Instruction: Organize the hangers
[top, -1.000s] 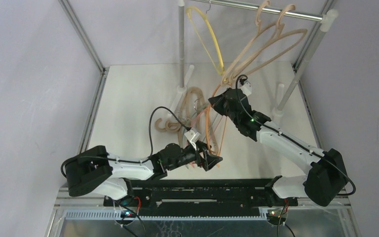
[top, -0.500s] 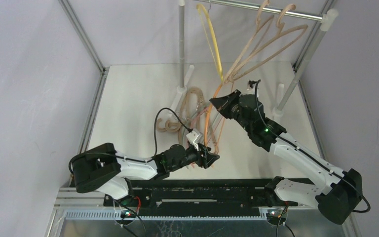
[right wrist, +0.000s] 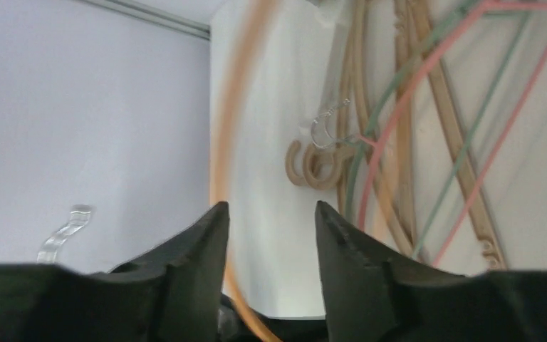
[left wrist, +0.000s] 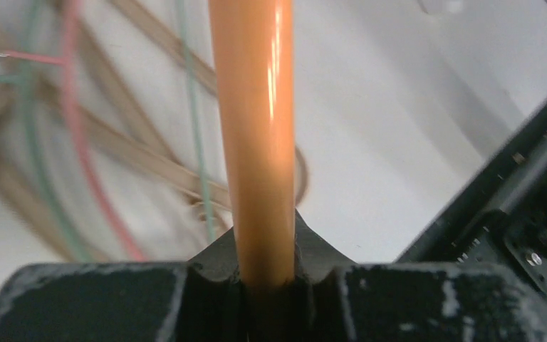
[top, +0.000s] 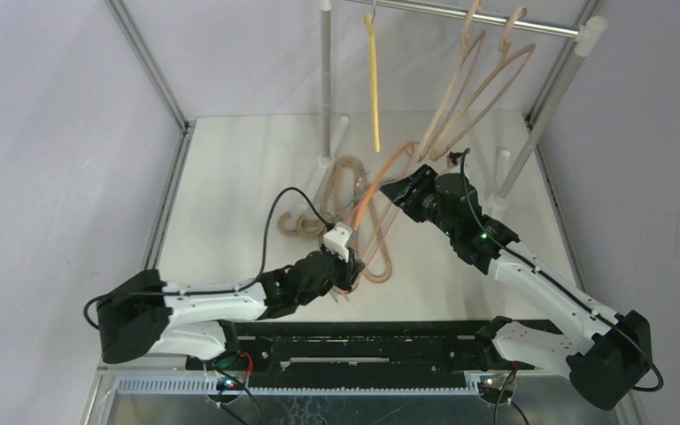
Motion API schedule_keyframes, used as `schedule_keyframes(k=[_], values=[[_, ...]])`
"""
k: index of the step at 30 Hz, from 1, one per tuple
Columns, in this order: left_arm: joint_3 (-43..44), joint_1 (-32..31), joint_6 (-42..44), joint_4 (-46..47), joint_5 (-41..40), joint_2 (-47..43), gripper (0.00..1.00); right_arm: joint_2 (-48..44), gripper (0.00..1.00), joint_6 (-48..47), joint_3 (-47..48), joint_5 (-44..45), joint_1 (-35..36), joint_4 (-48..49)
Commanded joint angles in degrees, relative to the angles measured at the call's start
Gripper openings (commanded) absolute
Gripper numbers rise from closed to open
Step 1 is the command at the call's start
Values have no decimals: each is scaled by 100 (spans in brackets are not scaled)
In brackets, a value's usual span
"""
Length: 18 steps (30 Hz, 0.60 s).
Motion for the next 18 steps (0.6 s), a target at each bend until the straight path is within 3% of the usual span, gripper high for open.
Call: schedule_keyframes(k=[1,6,11,18], values=[[604,52,225,-1387,-1418,-807,0,13,60,-357,-84,-308,-162,-609],[951,306,220,-2520,-1969,-1347,0,-95,70,-689,-128,-154,-186,-898],[1136,619,135,-3202,-2111,-1793,0,-306,70,-1097,-135,53,-100,-1277],[1535,841,447,-3609,-2120,-1710,0,-720,70,-1141,-538,156,-61,-1399]])
